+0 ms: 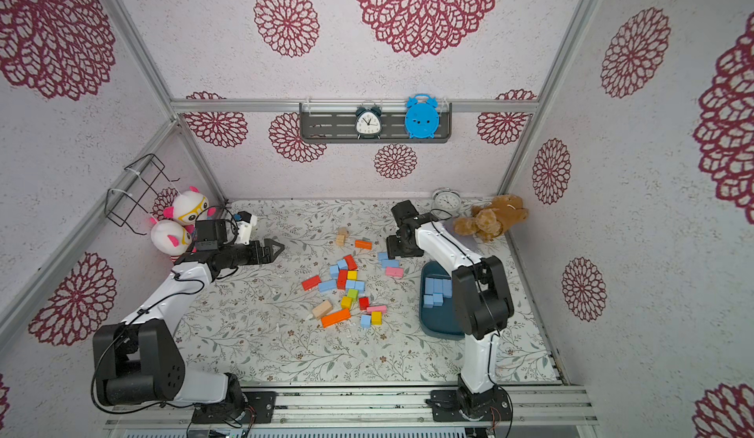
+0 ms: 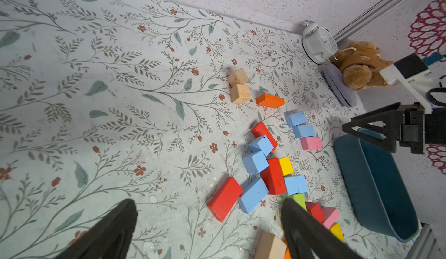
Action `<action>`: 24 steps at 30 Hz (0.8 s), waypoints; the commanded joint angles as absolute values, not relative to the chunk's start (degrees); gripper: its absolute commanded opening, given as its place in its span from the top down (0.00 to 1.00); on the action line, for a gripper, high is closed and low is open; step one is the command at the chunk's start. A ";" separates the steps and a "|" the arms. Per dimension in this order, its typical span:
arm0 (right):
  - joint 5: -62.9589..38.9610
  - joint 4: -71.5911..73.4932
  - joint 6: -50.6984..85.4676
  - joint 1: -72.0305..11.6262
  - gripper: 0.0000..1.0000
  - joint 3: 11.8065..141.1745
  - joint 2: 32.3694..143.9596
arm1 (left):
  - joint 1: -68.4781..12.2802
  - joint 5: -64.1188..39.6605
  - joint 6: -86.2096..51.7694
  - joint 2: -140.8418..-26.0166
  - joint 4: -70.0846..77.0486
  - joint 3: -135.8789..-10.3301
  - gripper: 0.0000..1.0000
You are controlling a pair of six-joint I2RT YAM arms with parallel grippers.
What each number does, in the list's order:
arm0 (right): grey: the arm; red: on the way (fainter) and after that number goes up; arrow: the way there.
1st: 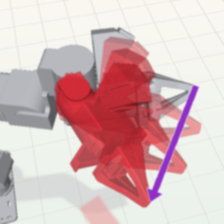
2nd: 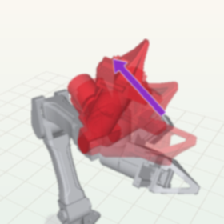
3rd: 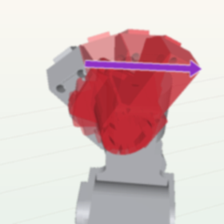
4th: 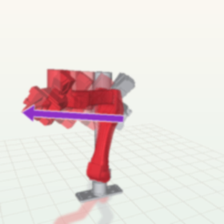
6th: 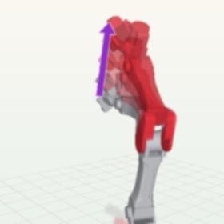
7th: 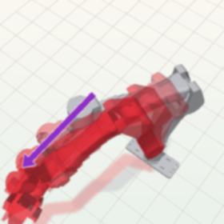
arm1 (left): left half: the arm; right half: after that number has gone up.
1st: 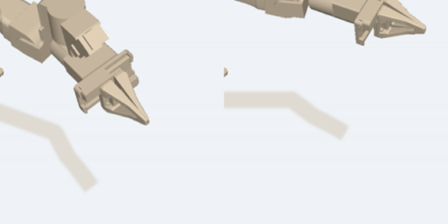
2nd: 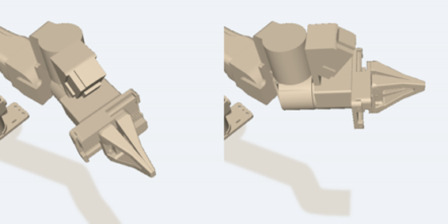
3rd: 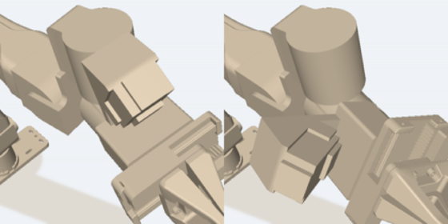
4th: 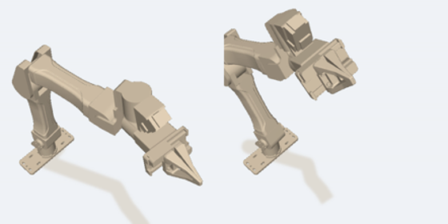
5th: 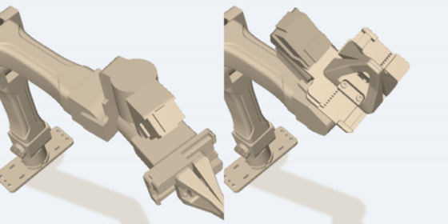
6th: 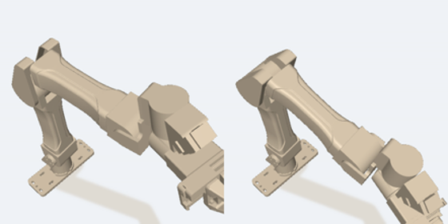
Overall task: Pick out the blue building blocks
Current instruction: Pick up the building block from the center of the board.
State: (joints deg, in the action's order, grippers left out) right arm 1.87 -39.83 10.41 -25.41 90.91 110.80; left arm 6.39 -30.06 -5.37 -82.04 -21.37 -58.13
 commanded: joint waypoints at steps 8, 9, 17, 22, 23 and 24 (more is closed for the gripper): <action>0.40 -37.25 -13.79 -26.90 0.30 100.25 120.78 | 13.56 -29.36 -1.06 -80.16 -21.32 -56.87 0.03; 0.04 -38.49 -13.94 -26.90 0.30 101.79 122.34 | 13.93 -29.44 -1.05 -80.00 -21.29 -56.60 0.03; 0.16 -41.19 -14.43 -26.76 0.30 106.20 128.41 | 15.19 -30.24 -0.95 -80.06 -21.01 -55.53 0.03; 0.57 -43.65 -12.50 -25.42 0.33 109.60 131.57 | 15.18 -31.01 -0.97 -80.68 -21.19 -55.63 0.02; 0.85 -43.90 -11.91 -25.11 0.34 110.27 132.14 | 15.21 -31.22 -1.06 -80.68 -21.20 -55.63 0.02; 0.69 -44.01 -11.50 -24.81 0.36 110.68 132.56 | 15.24 -31.34 -1.05 -80.73 -21.13 -55.63 0.02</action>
